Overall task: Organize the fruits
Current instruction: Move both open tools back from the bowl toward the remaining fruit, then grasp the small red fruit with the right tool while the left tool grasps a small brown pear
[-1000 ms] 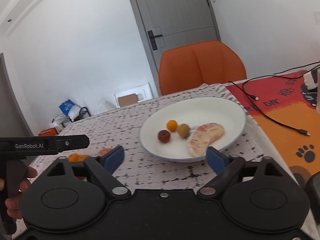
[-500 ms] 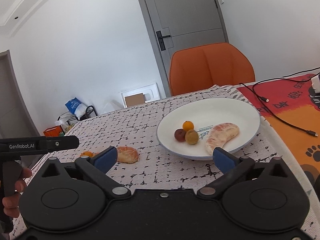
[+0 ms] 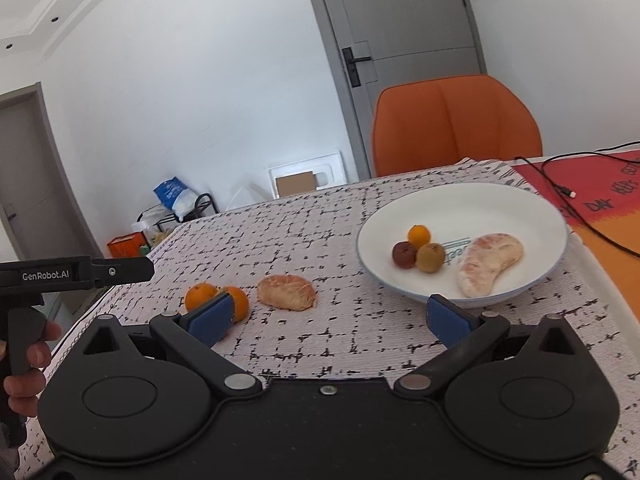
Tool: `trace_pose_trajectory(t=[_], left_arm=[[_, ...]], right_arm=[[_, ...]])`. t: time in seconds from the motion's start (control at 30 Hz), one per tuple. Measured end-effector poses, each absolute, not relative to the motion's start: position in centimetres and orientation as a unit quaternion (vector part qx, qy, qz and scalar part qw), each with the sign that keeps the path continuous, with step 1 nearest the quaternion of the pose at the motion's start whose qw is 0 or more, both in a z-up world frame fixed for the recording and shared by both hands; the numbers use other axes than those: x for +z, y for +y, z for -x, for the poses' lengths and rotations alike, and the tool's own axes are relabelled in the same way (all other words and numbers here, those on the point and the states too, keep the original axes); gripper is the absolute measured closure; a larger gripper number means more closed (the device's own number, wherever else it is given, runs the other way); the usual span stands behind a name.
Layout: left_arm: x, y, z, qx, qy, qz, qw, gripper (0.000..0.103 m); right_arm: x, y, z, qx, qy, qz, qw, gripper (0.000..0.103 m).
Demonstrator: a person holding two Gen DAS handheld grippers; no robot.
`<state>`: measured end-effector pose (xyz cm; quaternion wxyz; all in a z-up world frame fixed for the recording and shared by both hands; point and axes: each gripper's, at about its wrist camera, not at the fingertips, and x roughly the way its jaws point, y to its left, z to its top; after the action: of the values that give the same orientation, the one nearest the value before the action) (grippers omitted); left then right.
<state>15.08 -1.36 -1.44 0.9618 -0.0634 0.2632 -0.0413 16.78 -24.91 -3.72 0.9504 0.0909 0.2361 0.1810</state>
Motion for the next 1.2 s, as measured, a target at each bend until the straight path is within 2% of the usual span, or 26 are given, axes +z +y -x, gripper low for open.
trace_pose_trajectory(t=[0.27, 0.4, 0.67, 1.1, 1.2], left_arm=[[-2.6, 0.0, -14.8, -0.029, 0.268, 0.079, 0.960, 0.007], [-3.4, 0.3, -15.1, -0.032, 0.277, 0.083, 0.957, 0.009], [-5.0, 0.5, -16.1, -0.036, 0.296, 0.097, 0.950, 0.030], [-6.9, 0.4, -17.8, -0.054, 0.321, 0.102, 0.940, 0.052], [-7.4, 0.4, -18.1, -0.064, 0.329, 0.103, 0.936, 0.065]], right_arm=[[-4.0, -23.5, -17.2, 0.200, 0.241, -0.081, 0.946, 0.002], [-4.2, -22.7, -17.5, 0.209, 0.245, -0.074, 0.944, 0.008], [-4.7, -21.3, -18.4, 0.222, 0.261, -0.062, 0.937, 0.016], [-5.4, -19.5, -19.9, 0.235, 0.285, -0.050, 0.928, 0.019], [-5.6, -19.0, -20.1, 0.241, 0.292, -0.048, 0.924, 0.024]])
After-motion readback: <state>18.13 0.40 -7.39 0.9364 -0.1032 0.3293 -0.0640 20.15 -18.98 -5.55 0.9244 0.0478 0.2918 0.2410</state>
